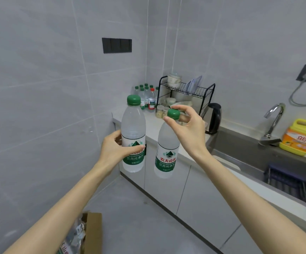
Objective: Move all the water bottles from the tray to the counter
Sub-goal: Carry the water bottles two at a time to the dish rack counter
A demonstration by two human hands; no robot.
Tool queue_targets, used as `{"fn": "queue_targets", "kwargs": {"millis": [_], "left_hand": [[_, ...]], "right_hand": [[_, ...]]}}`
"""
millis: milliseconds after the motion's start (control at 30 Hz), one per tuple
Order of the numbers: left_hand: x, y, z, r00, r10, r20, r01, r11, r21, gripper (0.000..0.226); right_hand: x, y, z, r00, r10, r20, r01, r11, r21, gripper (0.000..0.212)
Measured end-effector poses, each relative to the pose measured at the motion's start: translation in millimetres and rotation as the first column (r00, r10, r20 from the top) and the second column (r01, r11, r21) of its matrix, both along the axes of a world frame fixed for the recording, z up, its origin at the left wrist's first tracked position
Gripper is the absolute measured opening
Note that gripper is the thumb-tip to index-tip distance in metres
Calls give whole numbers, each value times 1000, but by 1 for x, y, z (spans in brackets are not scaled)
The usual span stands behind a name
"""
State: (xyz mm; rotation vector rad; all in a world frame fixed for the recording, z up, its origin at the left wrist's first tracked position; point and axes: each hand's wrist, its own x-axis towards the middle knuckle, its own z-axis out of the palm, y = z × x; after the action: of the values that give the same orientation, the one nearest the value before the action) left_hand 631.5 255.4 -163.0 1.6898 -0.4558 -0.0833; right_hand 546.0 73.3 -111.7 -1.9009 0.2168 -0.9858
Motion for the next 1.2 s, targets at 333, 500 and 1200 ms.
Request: {"fn": "queue_targets", "kwargs": {"millis": [333,500,1200], "left_hand": [[168,-73,-4,999,42,-27,-43,999,-7,51],[250,-116,-19,995,92,-39,-91,996,2,54],[564,-240,-73,965,217,-150,-201,973,112,51]], "right_hand": [[175,-77,-14,997,31,-66,-31,1000,-3,39],[261,-125,-32,995,57,-84,-57,998,0,34],[598,-275,-98,938,60,-341,-71,997,-18,40]]}}
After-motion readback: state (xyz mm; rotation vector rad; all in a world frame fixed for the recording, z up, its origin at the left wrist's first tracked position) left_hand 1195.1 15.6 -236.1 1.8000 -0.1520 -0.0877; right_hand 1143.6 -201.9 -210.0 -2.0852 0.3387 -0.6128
